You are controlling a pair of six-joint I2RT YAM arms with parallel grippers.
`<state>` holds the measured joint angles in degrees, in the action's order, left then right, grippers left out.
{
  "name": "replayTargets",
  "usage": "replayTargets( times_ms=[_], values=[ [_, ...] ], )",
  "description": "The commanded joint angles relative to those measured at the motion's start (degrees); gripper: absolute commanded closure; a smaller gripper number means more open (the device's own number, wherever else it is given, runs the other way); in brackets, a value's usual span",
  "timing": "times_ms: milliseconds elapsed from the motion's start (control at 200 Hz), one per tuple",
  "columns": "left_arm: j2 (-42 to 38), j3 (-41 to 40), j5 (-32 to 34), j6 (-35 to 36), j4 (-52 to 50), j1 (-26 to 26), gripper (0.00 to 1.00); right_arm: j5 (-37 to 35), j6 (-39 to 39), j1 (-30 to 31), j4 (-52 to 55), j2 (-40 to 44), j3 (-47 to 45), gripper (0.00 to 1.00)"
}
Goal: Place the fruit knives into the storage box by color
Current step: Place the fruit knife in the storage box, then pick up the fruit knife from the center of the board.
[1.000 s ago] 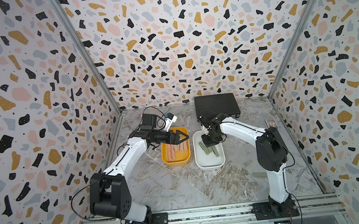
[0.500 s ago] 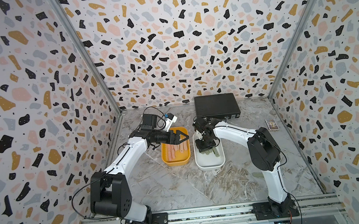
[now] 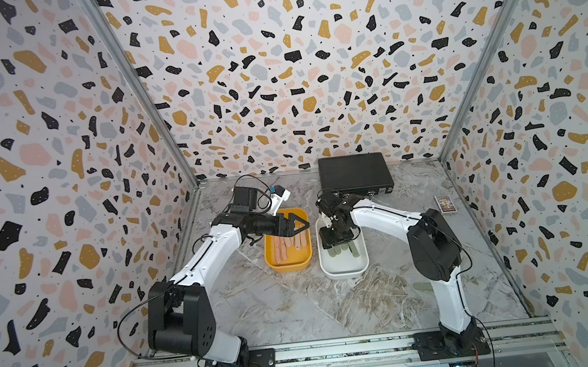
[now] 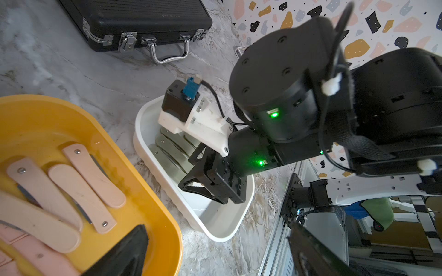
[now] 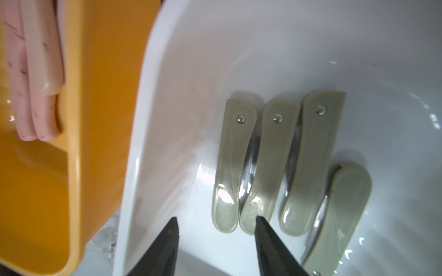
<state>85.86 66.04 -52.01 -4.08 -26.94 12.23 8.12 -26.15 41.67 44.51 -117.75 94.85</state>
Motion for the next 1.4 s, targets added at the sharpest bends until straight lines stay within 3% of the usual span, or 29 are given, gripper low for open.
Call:
replayTargets(
  times_ms=[0, 410, 786, 1071, 1392],
  values=[
    [-0.8, 0.6, -0.7, -0.4, 0.7, -0.1, 0.08, -1.6, 0.0, -0.7, 0.6, 4.7, -0.7, 0.43],
    [-2.5, 0.5, -1.4, -2.2, 1.9, 0.9, 0.07, -5.7, 0.3, -7.3, 0.4, 17.1, -12.6, 0.41],
    [-1.9, 1.8, 1.4, 0.4, 0.6, 9.6, 0.07, -11.5, -1.7, -14.2, 3.0, 33.8, -29.9, 0.33],
    [-1.0, 2.3, 1.3, 1.7, -0.1, 13.5, 0.07, -11.7, -0.8, -25.2, 4.0, 41.4, -38.0, 0.27],
    [-0.7, 2.6, 1.6, 2.6, -0.7, 14.7, 0.07, -13.5, -8.3, -27.0, 5.9, 51.0, -48.6, 0.23]
  ],
)
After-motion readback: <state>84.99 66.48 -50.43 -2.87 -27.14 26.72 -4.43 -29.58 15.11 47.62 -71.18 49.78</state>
